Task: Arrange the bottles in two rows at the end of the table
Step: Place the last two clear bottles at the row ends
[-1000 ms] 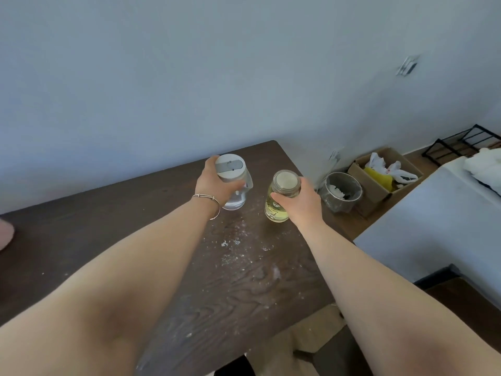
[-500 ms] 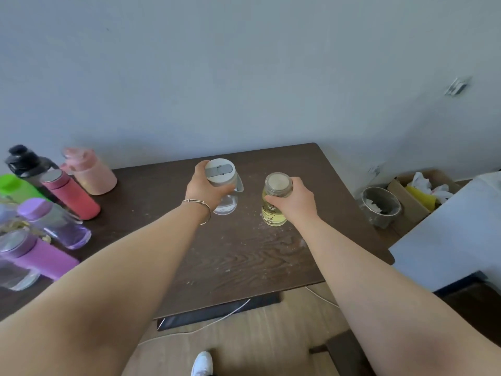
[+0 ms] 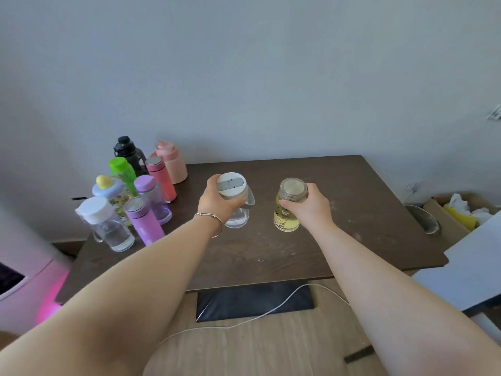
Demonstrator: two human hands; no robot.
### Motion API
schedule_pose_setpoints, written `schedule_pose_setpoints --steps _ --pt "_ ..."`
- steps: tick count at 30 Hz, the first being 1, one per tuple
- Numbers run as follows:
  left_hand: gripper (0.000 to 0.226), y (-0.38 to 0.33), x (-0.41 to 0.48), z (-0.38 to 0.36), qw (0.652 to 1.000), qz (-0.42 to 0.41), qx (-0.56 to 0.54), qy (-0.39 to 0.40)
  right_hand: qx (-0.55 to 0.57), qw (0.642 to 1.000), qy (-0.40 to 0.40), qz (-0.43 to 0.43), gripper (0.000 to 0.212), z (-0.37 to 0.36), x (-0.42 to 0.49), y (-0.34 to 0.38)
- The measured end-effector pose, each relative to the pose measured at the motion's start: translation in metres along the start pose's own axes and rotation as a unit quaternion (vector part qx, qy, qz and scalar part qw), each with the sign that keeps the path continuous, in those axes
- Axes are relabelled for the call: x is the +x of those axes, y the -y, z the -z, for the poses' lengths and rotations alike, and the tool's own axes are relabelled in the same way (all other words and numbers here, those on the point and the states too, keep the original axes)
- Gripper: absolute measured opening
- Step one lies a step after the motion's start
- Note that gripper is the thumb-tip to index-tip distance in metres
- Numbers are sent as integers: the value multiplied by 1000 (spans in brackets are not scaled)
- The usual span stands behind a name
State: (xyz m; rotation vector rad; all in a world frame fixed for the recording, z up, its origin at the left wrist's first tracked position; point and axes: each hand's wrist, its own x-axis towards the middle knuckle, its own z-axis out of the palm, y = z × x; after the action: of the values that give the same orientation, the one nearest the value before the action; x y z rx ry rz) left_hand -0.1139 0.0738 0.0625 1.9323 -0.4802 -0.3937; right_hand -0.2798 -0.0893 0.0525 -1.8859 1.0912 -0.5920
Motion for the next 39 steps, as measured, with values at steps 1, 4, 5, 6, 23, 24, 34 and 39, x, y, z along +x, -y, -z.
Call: schedule_pose_setpoints --steps 1,4,5,6,23,24,34,39 --pt "80 9 -5 16 1000 -4 5 3 4 1000 -3 -2 61 -12 -13 8" --pt "82 37 -17 65 1000 -20 18 17 17 1000 -6 -9 58 -51 -53 29" --pt "83 46 -20 81 999 -26 22 22 16 1000 -4 -11 58 -64 -66 35" --pt "84 55 -24 97 999 -32 27 26 15 1000 -2 -12 59 -76 -78 41" --pt "86 152 -26 291 998 -17 55 -8 -5 998 69 12 60 -241 -170 132" --pt "89 158 -25 296 998 -9 58 -19 -4 997 77 14 59 -248 -170 135" --pt "82 209 -13 314 996 43 57 -49 -20 988 150 10 60 -315 -167 126" --pt "89 232 -4 311 995 56 80 -28 -28 986 165 10 62 -341 -167 117"
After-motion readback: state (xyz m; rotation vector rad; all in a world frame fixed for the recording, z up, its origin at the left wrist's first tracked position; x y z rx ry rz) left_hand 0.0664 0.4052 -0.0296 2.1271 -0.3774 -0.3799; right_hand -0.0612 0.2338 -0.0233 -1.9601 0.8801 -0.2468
